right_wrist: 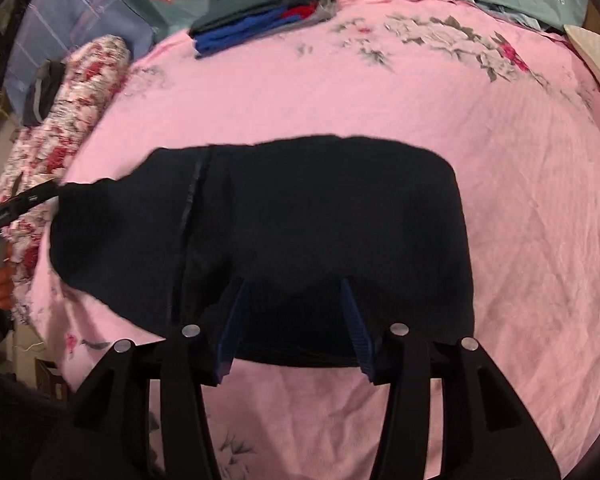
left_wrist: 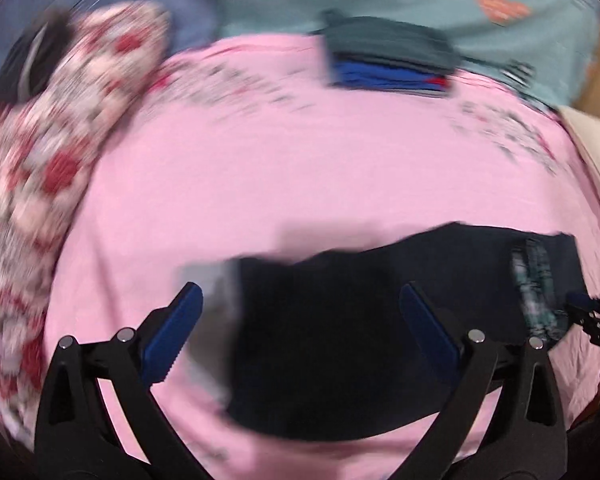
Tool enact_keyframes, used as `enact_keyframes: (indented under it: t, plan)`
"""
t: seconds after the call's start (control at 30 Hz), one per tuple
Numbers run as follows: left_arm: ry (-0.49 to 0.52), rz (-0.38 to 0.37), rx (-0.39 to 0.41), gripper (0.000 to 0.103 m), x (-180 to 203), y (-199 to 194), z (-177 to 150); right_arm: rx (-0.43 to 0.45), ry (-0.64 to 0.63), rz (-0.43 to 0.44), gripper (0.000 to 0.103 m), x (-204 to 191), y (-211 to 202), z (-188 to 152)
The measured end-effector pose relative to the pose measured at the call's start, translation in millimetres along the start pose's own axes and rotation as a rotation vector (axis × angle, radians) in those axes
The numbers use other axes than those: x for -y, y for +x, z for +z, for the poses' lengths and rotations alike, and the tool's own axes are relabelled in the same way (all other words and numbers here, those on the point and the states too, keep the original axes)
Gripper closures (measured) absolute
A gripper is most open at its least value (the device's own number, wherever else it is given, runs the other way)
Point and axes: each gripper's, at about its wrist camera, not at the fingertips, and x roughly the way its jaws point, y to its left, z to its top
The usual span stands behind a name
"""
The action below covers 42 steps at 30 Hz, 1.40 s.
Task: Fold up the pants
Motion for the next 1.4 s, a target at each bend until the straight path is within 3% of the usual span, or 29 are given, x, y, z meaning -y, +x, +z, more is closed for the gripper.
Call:
enact_keyframes:
  t: [0.1,0.2,0.37,0.6,0.7,0.77,0.8,0.97,1.1,1.17,1.3,1.37,1.4]
  plan:
    - [-0.133,0.016,-0.026,0.003,-49,7,-14,0.011,0.004,-0.016,0.04,-5,6,2]
    - [-0.175,-0.026,-0.061,0.003,-74,24,-21,0.005,-0.01,-0.042,0.033,-15,11,4]
    - [-0.149,-0.179,-0.126,0.003,-75,49,-22,-0.004,-0.006,-0.078,0.031,-19,13,5]
    - [-0.179,-0.278,-0.2,0.003,-78,74,-20,-0.002,0.006,-0.095,0.031,-20,13,5]
    - [-0.137,-0.286,-0.203,0.004,-74,77,-17,0.002,0.0,-0.104,0.031,-21,14,4]
    - [-0.118,-0.314,-0.204,0.012,-72,78,-15,0.001,-0.008,-0.115,0.031,-23,14,4]
    - [-0.1,-0.344,-0.205,0.027,-69,77,-14,0.002,-0.009,-0.119,0.031,-23,15,4]
    - [-0.053,-0.38,-0.218,0.045,-69,75,-10,0.007,-0.006,-0.141,0.03,-25,16,4]
    - [-0.039,-0.402,-0.176,0.068,-71,59,-6,0.018,-0.003,-0.15,0.03,-26,16,2]
    - [-0.041,-0.434,-0.16,0.073,-72,51,-5,0.026,-0.004,-0.155,0.03,-26,16,1]
    - [-0.038,-0.426,-0.172,0.071,-72,55,-8,0.05,0.004,-0.202,0.034,-35,1,7]
    - [-0.063,-0.428,-0.192,0.066,-75,60,-9,0.141,-0.039,-0.165,0.034,-53,-21,9]
    - [-0.073,-0.423,-0.212,0.055,-76,64,-10,0.188,-0.09,-0.151,0.034,-69,-32,11]
